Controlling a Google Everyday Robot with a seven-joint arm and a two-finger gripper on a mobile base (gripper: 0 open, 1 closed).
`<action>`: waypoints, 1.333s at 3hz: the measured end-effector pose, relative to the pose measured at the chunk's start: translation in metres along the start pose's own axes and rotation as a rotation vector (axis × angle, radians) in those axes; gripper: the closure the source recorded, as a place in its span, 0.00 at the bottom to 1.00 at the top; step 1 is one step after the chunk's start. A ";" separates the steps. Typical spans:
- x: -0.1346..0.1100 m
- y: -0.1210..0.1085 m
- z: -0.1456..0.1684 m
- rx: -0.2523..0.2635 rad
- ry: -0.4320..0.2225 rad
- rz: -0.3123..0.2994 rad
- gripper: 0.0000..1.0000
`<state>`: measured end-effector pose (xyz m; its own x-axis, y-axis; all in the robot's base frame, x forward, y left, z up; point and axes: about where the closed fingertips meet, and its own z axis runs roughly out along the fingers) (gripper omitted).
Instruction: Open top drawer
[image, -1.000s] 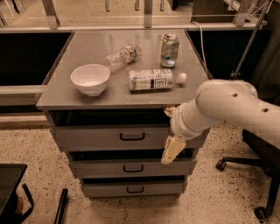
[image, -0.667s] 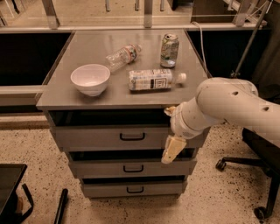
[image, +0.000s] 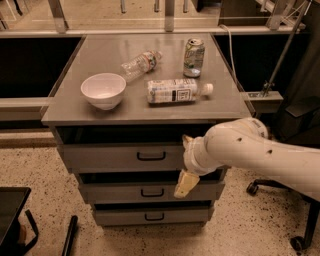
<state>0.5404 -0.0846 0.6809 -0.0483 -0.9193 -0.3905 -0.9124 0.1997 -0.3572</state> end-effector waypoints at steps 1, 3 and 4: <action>0.005 0.009 0.032 0.040 0.018 0.024 0.00; -0.003 -0.025 0.062 0.080 0.080 0.003 0.00; -0.004 -0.025 0.061 0.080 0.080 0.003 0.00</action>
Offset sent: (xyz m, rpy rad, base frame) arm 0.0230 0.0190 -0.0658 -0.0780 -0.0919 -0.0795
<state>0.5878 -0.0654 0.6392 -0.0859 -0.9422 -0.3240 -0.8772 0.2257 -0.4238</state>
